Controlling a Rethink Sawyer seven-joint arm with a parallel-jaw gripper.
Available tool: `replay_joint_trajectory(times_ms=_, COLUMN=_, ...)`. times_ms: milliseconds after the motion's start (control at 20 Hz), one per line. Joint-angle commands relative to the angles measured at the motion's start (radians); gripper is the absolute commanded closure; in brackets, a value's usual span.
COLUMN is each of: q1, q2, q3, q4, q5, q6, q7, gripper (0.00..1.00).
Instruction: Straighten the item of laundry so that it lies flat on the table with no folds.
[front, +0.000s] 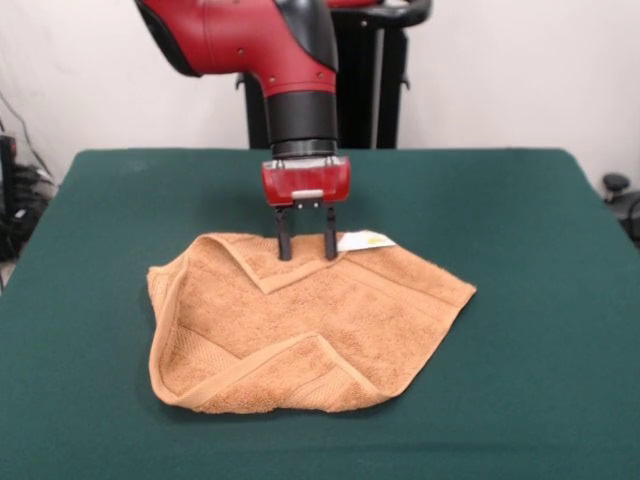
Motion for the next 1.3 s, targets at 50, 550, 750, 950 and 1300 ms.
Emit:
replay_joint_trajectory(times_ms=50, q1=0.027, q2=0.119, q3=0.138, q4=-0.159, q5=-0.032, q6=0.046, q7=0.172, gripper=0.0)
replay_joint_trajectory(times_ms=550, q1=0.084, q2=0.12, q3=0.078, q4=-0.157, q5=0.038, q6=0.018, q7=0.168, gripper=1.0)
replay_joint_trajectory(times_ms=750, q1=0.092, q2=0.12, q3=0.069, q4=-0.156, q5=0.047, q6=0.011, q7=0.169, gripper=1.0)
replay_joint_trajectory(times_ms=950, q1=0.074, q2=0.12, q3=0.088, q4=-0.154, q5=0.027, q6=0.014, q7=0.183, gripper=1.0)
replay_joint_trajectory(times_ms=1300, q1=0.112, q2=0.027, q3=0.051, q4=-0.044, q5=0.102, q6=0.059, q7=0.199, gripper=1.0)
